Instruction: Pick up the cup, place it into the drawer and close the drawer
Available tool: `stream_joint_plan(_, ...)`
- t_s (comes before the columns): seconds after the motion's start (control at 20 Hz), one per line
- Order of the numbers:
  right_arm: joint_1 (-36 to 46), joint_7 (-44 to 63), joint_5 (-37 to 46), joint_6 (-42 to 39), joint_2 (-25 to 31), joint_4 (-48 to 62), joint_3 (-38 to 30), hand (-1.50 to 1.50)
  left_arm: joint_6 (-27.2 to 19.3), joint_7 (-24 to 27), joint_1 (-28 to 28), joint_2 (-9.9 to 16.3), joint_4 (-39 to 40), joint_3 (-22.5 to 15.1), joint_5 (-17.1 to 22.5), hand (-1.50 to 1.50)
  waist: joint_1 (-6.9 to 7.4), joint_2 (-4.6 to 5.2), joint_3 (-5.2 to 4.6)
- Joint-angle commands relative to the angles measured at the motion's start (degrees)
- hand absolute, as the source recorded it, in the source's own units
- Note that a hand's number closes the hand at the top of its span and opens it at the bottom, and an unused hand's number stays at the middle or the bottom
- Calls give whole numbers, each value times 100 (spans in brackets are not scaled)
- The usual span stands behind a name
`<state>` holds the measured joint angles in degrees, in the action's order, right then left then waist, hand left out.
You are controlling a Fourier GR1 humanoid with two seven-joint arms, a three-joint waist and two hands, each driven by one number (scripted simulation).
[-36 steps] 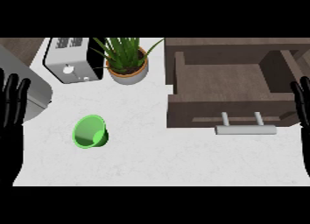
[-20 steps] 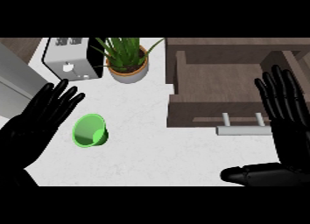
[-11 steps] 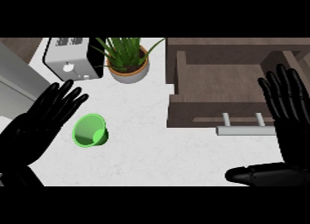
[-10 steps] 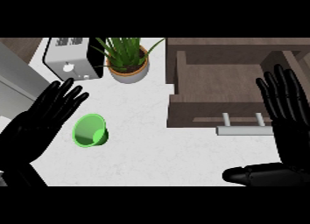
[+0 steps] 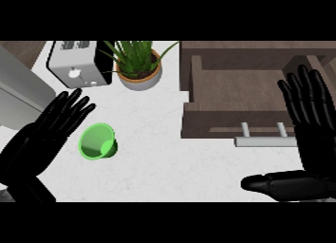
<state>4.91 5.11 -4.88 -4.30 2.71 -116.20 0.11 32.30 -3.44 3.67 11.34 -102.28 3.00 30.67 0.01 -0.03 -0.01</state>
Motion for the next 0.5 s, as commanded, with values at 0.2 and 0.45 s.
stream_joint_plan(0.2,81,152,7,19,66,-71,-88,-150,489,329,77,180,893,348,-369,-150,-9,3,-1)
stream_joint_plan(0.45,-598,94,-81,-179,63,-592,-1,-150,543,672,215,228,1411,569,-787,-150,-28,1,0)
